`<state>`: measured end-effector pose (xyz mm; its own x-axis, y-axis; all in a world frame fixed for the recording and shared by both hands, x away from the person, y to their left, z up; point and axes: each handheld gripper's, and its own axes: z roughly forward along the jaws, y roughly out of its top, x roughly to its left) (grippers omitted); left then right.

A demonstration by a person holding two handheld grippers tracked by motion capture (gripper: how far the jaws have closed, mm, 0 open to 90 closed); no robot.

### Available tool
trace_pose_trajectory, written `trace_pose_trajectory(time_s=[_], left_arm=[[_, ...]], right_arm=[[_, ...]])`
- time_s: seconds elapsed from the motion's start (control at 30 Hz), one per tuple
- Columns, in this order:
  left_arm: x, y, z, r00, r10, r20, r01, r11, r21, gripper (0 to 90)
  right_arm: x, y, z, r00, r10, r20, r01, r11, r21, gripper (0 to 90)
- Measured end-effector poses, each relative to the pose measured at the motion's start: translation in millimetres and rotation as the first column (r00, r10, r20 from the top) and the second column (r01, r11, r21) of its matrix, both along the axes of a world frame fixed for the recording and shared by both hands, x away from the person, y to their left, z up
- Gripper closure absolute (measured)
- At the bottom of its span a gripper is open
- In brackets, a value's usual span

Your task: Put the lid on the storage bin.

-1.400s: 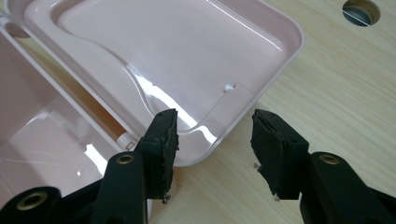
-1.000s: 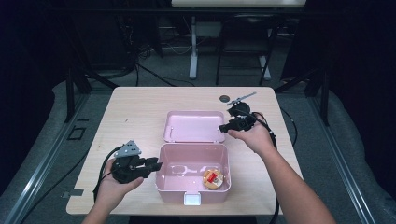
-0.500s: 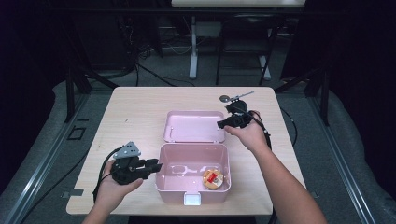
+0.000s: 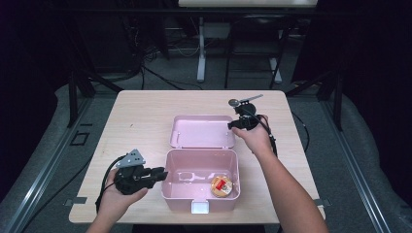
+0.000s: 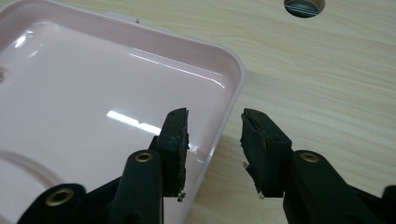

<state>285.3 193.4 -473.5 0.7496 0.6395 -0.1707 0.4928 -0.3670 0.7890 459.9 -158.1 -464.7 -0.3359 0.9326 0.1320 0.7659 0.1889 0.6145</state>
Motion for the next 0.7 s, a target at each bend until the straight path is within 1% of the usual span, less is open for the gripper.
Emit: trace_pose_trajectory(time_s=[0.13, 0.4, 0.5, 0.53, 0.7], left_arm=[[-0.8, -0.4, 0.4, 1.0, -0.001, 0.002, 0.001, 1.0, 0.006, 74.7], [-1.4, -1.5, 0.5, 0.9999, 0.004, 0.011, -0.005, 0.9999, 0.013, 74.8], [-1.4, -1.6, 0.4, 0.9999, 0.005, 0.011, -0.006, 0.9999, 0.012, 74.8], [-1.4, -1.6, 0.4, 0.9999, 0.005, 0.011, -0.005, 0.9999, 0.012, 74.8], [-1.5, -1.6, 0.4, 0.9999, 0.006, 0.011, -0.006, 0.9999, 0.012, 74.8]], right_arm=[[3.5, 0.8, -2.8, 0.9996, -0.023, -0.016, 0.023, 1.0, -0.005, 64.8], [9.7, 1.7, -7.3, 0.9955, -0.076, -0.057, 0.077, 0.997, 0.015, 69.7], [11.9, 1.7, -10.1, 0.9946, -0.086, -0.058, 0.086, 0.996, 0.005, 70.3], [12.3, 1.7, -10.3, 0.9933, -0.091, -0.071, 0.092, 0.996, 0.012, 70.6], [14.3, 3.8, -12.2, 0.9899, -0.105, -0.096, 0.108, 0.994, 0.026, 74.3]])
